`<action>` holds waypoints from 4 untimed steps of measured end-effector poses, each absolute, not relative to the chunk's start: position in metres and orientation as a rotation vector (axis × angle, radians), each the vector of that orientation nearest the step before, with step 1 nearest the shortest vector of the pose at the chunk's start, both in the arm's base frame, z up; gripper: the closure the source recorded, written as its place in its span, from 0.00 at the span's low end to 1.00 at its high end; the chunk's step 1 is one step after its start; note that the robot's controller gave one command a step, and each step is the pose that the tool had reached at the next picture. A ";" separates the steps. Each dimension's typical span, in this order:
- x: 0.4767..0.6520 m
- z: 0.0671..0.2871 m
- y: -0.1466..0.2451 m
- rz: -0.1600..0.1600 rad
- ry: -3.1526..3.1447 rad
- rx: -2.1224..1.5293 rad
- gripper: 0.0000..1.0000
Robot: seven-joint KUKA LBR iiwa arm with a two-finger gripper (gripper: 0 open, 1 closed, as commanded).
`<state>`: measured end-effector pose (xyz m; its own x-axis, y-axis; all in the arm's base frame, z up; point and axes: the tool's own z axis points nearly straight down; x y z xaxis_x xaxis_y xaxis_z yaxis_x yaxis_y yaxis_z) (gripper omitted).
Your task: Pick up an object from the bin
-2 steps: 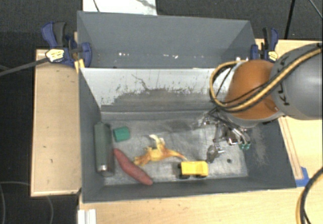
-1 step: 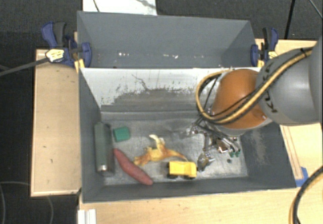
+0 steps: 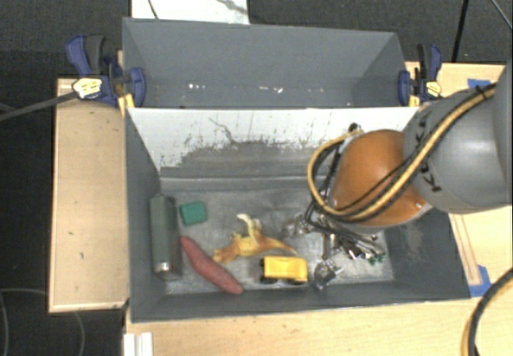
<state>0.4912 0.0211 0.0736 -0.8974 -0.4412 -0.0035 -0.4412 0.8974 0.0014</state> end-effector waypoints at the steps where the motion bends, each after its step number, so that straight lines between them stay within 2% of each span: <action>1: 0.487 0.073 0.047 -0.004 3.072 -0.605 0.00; 2: 0.480 0.073 0.084 -0.004 2.762 -1.477 1.00; 3: 0.480 0.072 0.086 -0.002 2.755 -1.478 0.00; 4: 0.480 0.072 0.086 -0.002 2.755 -1.480 0.00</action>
Offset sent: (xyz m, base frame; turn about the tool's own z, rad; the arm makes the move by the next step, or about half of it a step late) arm -0.0144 0.0635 -0.0031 -0.5270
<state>0.4802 0.0860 0.0723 -0.5521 -0.8337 -0.0121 -0.8337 0.5522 -0.0078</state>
